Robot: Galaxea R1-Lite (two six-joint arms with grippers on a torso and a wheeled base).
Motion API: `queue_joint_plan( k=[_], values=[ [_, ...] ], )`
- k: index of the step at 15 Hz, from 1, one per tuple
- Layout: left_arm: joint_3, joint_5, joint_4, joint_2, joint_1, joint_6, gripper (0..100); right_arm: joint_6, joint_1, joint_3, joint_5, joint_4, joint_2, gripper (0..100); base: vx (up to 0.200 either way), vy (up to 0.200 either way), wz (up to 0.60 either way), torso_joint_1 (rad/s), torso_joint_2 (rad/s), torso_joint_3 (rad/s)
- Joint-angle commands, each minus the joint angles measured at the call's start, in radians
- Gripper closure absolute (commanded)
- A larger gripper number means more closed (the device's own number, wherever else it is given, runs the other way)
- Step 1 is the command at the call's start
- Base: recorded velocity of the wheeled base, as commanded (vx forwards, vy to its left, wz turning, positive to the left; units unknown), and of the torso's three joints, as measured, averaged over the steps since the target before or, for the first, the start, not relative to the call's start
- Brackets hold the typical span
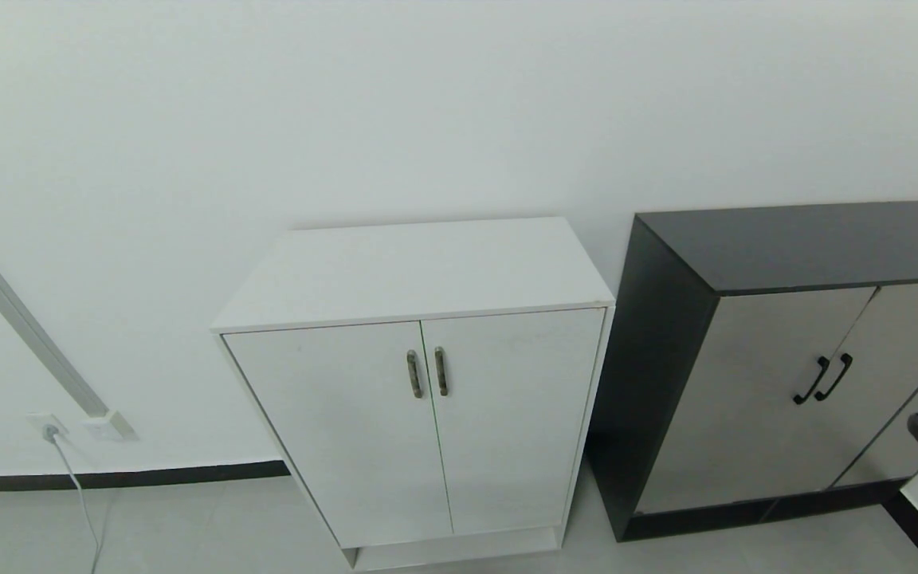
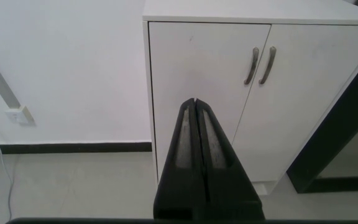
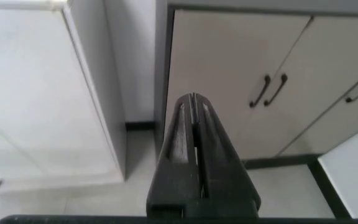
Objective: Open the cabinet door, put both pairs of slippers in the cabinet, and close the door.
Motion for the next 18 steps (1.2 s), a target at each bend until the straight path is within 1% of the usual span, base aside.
queue_joint_plan(
  k=[1, 2, 3, 4, 5, 7, 8, 11, 14, 16, 17, 18],
  values=[
    [0.000, 0.000, 0.002, 0.001, 0.000, 0.001, 100, -0.001, 0.000, -0.025, 0.035, 0.325, -0.372, 100, 0.000, 0.000, 0.00, 0.000, 0.00, 0.000],
    [0.000, 0.000, 0.002, 0.001, 0.000, 0.001, 100, -0.001, 0.000, -0.049, 0.042, 0.460, -0.469, 100, 0.000, 0.000, 0.00, 0.000, 0.00, 0.000],
    [0.000, 0.000, 0.002, 0.001, 0.000, 0.001, 100, -0.001, 0.000, -0.066, 0.051, 0.564, -0.542, 100, 0.000, 0.000, 0.00, 0.000, 0.00, 0.000],
    [0.000, 0.001, 0.000, 0.001, 0.000, -0.001, 100, -0.001, 0.001, -0.102, 0.088, 0.785, -0.688, 100, 0.000, 0.000, 0.00, 0.000, 0.00, 0.000],
    [0.000, 0.001, 0.000, 0.001, 0.000, -0.001, 100, 0.000, 0.003, -0.121, 0.114, 0.902, -0.771, 100, 0.000, 0.000, 0.00, 0.000, 0.00, 0.000],
    [0.000, 0.000, 0.000, 0.001, 0.000, -0.001, 100, 0.003, 0.003, -0.131, 0.155, 1.066, -0.900, 100, 0.000, 0.000, 0.00, 0.000, 0.00, 0.000],
    [0.000, 0.000, 0.000, 0.001, 0.000, -0.001, 100, 0.003, 0.004, -0.121, 0.167, 1.093, -0.936, 100, 0.000, 0.000, 0.00, 0.000, 0.00, 0.000],
    [0.000, 0.001, 0.000, 0.001, 0.000, -0.001, 100, 0.003, 0.012, -0.052, 0.216, 1.098, -0.995, 100, 0.000, 0.000, 0.00, 0.000, 0.00, 0.000],
    [0.000, 0.001, 0.000, 0.001, 0.000, -0.001, 100, 0.008, 0.012, -0.011, 0.267, 1.063, -0.998, 100, 0.000, 0.000, 0.00, 0.000, 0.00, 0.000],
    [0.000, 0.001, 0.000, 0.001, 0.000, -0.001, 100, 0.037, 0.035, 0.009, 0.272, 1.040, -0.978, 100, 0.000, 0.000, 0.00, 0.000, 0.00, 0.000],
    [0.000, 0.003, 0.000, 0.001, 0.000, -0.001, 100, 0.040, 0.024, 0.009, 0.266, 1.040, -0.967, 100, 0.000, 0.000, 0.00, 0.000, 0.00, 0.000],
    [0.000, 0.003, 0.000, 0.001, 0.000, -0.001, 100, 0.039, -0.009, 0.007, 0.264, 1.040, -0.966, 100, 0.000, 0.000, 0.00, 0.000, 0.00, 0.000]
  ],
)
